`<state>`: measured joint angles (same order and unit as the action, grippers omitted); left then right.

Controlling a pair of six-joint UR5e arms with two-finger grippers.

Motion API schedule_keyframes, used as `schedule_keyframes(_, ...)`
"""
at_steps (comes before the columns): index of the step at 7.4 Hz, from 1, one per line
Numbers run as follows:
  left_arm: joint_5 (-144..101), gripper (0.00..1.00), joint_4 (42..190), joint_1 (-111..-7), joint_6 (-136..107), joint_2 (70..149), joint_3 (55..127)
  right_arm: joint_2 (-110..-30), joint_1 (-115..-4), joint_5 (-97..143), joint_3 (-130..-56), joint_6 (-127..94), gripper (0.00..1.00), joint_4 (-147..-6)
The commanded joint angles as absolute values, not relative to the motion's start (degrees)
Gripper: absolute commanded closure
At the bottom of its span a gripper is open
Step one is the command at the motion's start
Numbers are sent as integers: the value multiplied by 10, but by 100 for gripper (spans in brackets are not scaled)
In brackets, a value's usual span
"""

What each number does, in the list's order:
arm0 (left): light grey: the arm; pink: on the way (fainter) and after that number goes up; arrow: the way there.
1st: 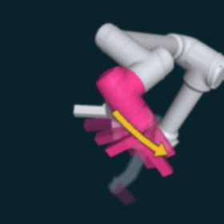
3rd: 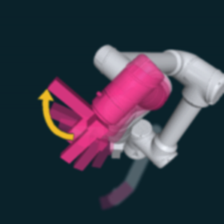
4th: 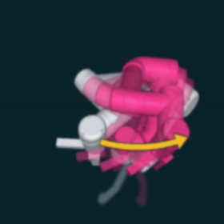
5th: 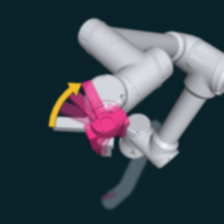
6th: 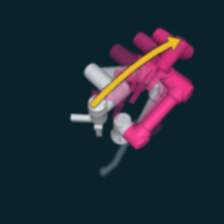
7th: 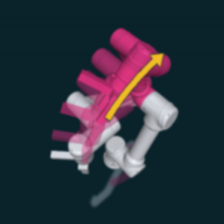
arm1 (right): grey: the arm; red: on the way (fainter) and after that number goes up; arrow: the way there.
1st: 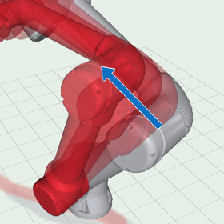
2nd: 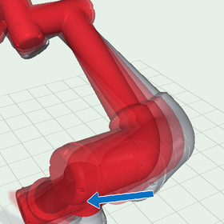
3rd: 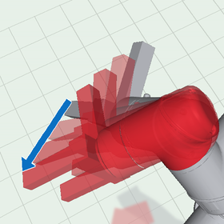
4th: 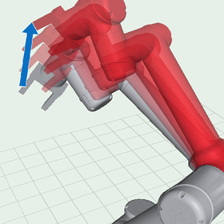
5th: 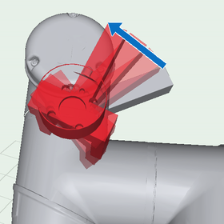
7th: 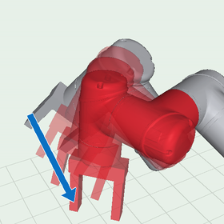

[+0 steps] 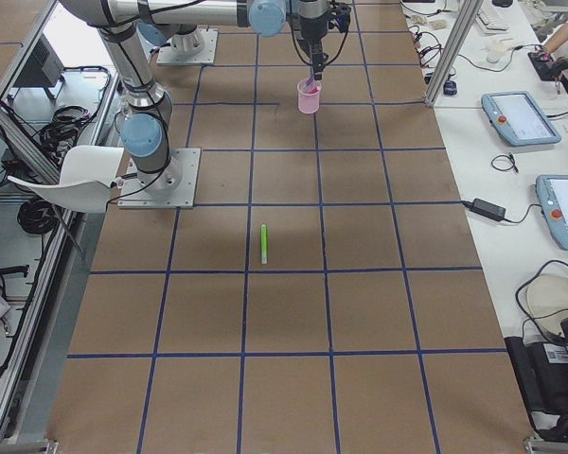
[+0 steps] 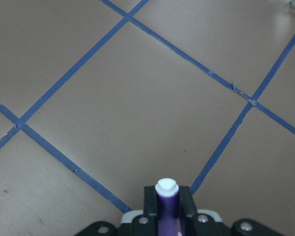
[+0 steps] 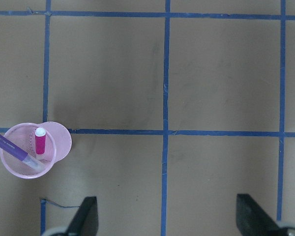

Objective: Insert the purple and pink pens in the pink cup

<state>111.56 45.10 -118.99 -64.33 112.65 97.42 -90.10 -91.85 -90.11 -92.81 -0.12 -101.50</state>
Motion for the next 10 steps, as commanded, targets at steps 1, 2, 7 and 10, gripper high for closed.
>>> schedule_keyframes(1, 1116, 11, 450, -1197, -655, 1127, 976, -901, -918, -901, -930, 0, 0, -1015)
schedule_keyframes(2, 1116, 2, 449, -1197, -653, 1126, 975, -899, -918, -902, -930, 0, 0, -1015)
schedule_keyframes(7, 1111, 0, 442, -1171, -527, 1107, 962, -897, -920, -904, -930, 0, 0, -1015)
schedule_keyframes(10, 1015, 0, 486, -1062, -368, 1083, 960, -898, -920, -907, -939, 0, 0, -1015)
